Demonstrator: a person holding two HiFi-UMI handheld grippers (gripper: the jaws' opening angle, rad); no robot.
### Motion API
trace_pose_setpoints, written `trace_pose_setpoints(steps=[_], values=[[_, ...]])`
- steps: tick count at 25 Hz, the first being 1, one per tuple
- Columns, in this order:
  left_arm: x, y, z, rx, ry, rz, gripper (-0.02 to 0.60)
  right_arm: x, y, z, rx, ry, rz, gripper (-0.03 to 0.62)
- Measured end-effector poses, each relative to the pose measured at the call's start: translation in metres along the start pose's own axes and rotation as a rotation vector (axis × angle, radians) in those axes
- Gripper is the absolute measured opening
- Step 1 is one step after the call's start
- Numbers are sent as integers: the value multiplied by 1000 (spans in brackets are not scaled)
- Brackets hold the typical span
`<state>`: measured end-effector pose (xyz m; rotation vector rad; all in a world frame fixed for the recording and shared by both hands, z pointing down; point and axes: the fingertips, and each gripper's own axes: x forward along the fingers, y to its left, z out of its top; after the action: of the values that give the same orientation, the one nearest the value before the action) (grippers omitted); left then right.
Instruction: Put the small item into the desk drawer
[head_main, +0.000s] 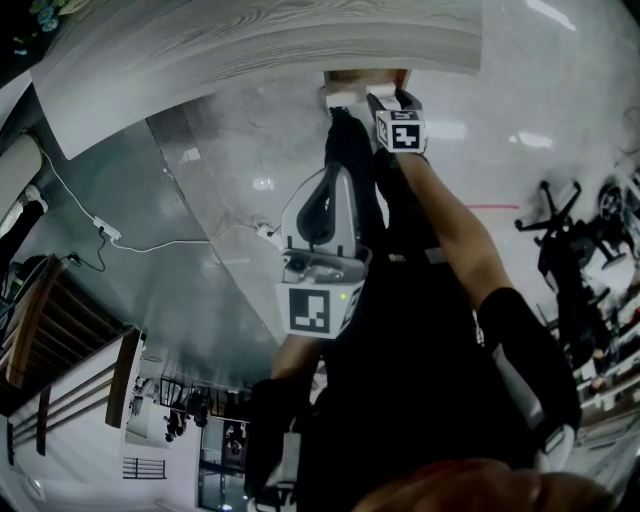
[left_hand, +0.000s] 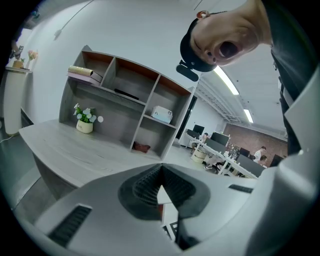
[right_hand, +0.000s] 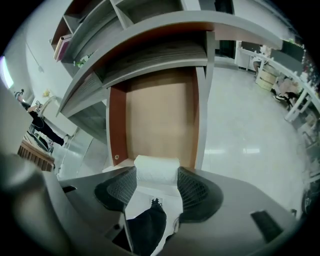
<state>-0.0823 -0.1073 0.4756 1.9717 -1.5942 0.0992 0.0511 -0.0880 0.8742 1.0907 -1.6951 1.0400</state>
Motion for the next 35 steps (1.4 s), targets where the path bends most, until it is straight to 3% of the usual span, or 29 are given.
trace_pose_setpoints(steps=[19, 24, 29, 33, 35], values=[[6, 11, -16, -21, 21, 11, -2, 26, -12, -4, -13, 85, -71, 253], [7, 13, -17, -24, 25, 13, -2, 30, 5, -6, 33, 136, -21, 255], [9, 15, -18, -23, 25, 15, -2, 35, 6, -3, 50, 139, -21, 255], [9, 16, -18, -23, 23, 17, -2, 35, -9, -2, 8, 133, -87, 255], [9, 16, -18, -26, 24, 17, -2, 36, -2, -4, 33, 146, -54, 255]])
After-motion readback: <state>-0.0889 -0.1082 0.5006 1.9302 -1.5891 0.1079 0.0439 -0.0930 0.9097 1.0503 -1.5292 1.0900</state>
